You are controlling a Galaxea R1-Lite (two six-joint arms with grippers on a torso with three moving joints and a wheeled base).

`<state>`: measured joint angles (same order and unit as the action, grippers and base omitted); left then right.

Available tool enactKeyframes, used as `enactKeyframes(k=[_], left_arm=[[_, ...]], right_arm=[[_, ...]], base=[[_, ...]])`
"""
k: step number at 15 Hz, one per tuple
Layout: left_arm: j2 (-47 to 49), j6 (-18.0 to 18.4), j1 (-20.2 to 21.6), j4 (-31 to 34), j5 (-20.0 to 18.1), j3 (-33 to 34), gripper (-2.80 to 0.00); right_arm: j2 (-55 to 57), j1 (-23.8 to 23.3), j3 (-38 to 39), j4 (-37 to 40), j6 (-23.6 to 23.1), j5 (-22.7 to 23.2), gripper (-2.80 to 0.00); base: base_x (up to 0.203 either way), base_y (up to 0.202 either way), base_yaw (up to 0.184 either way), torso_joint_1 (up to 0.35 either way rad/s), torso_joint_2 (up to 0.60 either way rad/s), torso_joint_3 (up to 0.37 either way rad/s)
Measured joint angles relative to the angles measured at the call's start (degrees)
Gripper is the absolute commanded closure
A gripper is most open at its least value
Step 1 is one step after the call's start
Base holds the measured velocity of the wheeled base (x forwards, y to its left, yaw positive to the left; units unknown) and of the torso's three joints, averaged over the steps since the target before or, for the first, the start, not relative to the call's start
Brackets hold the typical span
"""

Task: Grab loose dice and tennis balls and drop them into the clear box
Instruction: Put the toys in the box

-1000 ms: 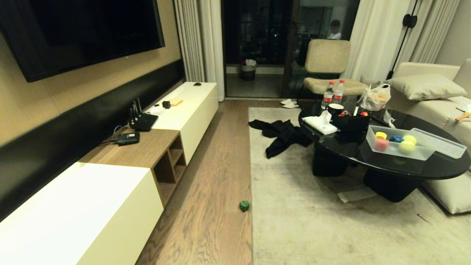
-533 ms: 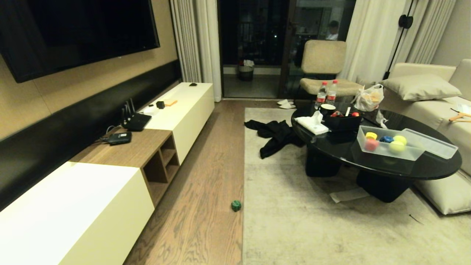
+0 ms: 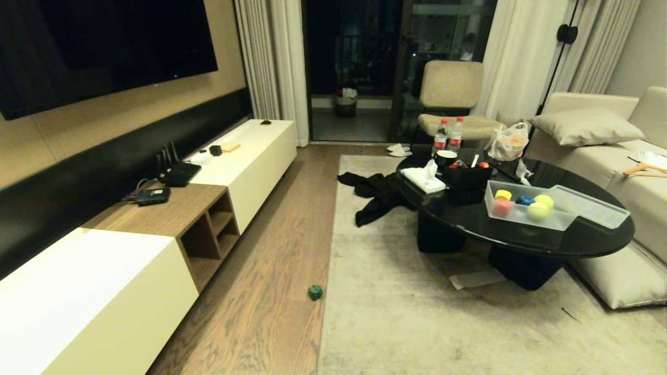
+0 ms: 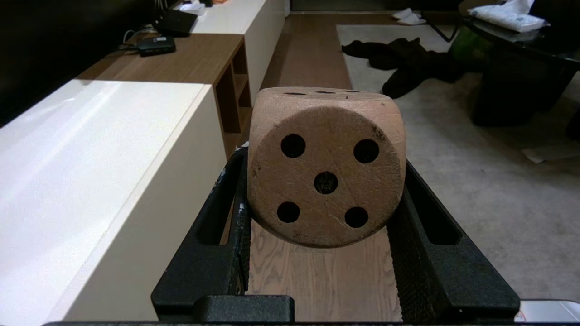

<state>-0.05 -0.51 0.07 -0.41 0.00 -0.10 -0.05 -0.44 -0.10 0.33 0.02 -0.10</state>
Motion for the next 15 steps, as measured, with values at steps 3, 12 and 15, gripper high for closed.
enactKeyframes(k=[3,12,15], left_arm=[[0.0,0.0,0.0,0.0,0.02,0.0,0.0],[0.0,-0.01,-0.02,0.0,0.05,0.02,0.0],[0.0,-0.01,-0.02,0.0,0.02,0.02,0.0]], right_arm=[[0.0,0.0,0.0,0.02,-0.02,0.0,0.0],[0.0,0.02,0.0,0.02,-0.02,-0.01,0.0],[0.0,0.0,0.0,-0.01,-0.02,-0.01,0.0]], base=[[0.0,-0.158,-0.013,0.003,0.0,0.003],[0.0,-0.18,0.003,0.003,0.0,0.002],[0.0,-0.174,-0.005,0.002,0.0,0.002]])
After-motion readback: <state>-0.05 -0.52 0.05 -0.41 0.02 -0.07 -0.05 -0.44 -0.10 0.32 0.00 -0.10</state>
